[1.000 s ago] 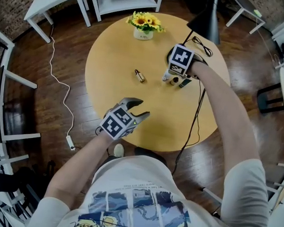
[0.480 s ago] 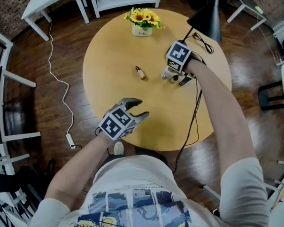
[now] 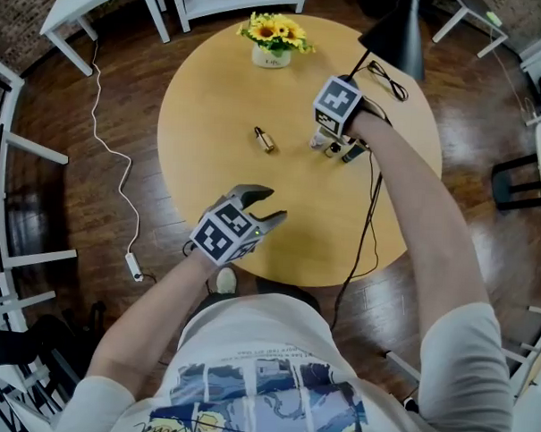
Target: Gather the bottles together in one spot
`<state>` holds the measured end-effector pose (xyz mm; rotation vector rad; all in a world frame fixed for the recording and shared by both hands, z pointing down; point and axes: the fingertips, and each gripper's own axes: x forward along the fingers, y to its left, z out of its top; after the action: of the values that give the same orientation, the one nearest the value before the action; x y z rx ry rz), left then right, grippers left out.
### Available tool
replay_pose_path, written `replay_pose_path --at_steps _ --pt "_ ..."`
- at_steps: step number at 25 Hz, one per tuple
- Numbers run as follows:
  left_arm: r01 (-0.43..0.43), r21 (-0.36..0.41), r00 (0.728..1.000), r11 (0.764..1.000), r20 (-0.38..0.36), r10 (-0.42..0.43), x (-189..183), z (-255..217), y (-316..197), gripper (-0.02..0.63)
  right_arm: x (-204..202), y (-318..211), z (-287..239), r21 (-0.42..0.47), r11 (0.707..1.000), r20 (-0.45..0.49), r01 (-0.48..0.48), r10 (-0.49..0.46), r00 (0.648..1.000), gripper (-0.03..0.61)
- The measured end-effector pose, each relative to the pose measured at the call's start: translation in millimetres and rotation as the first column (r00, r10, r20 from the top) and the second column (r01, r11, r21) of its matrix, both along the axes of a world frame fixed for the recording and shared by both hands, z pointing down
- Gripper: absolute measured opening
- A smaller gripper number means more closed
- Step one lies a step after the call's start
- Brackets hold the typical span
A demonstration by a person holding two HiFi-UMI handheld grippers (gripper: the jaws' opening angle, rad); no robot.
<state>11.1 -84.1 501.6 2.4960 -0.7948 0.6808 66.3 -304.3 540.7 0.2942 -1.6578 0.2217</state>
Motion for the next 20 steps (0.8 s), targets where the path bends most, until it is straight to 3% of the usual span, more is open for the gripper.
replay_pose_path --at_steps 20 --pt "0.009 0.003 1.000 1.000 -0.025 -0.009 -10 1 3 0.193 5 -2 -29 0.074 0.996 0.022 -0.042 0.041 0.999 0.161"
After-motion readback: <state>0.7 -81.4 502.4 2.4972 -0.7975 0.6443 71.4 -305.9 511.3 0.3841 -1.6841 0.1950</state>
